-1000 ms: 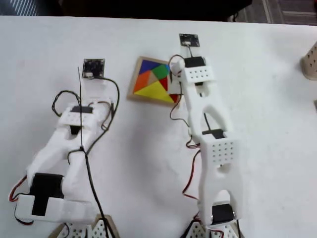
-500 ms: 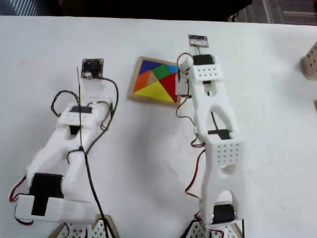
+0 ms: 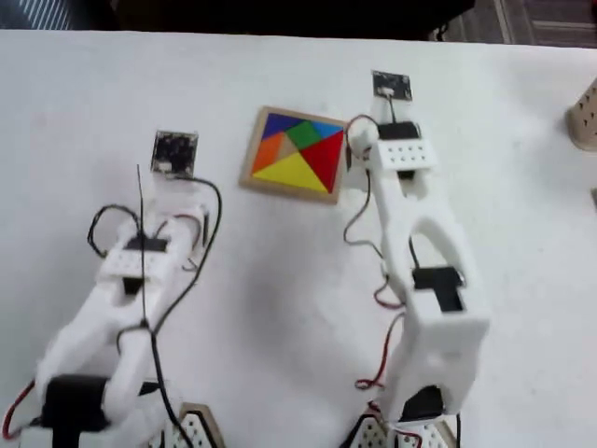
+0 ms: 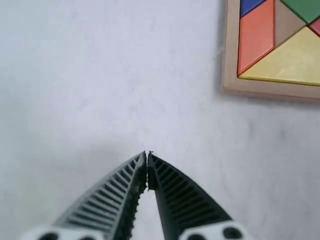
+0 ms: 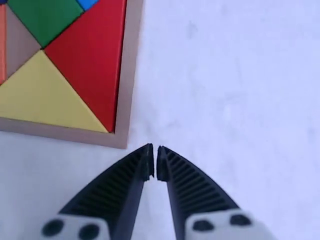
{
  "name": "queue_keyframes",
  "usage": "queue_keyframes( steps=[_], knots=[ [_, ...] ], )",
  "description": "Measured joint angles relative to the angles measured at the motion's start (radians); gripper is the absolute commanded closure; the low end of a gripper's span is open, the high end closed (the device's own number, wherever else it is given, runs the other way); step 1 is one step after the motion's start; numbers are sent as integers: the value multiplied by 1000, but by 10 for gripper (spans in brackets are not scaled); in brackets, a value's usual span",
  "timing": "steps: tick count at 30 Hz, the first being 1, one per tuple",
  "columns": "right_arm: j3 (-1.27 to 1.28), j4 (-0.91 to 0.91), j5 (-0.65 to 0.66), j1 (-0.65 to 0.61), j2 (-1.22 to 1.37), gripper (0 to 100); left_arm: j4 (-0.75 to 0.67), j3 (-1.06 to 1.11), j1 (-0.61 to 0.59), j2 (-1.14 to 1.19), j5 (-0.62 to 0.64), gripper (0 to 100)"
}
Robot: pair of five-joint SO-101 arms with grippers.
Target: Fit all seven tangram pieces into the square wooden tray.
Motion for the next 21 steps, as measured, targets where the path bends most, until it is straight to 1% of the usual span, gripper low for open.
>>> queue_keyframes(
  steps=[6,13,16,21],
  knots=[
    [390,-130,3,5,-262,978,-17,114,3,-107,-12,978],
    [767,-255,101,6,-571,974,-15,259,-29,-305,-14,977],
    [901,-265,170,9,-687,974,81,316,-49,-437,-14,977],
    [1083,-269,269,-23,-802,974,328,404,-114,-694,-38,976]
  ],
)
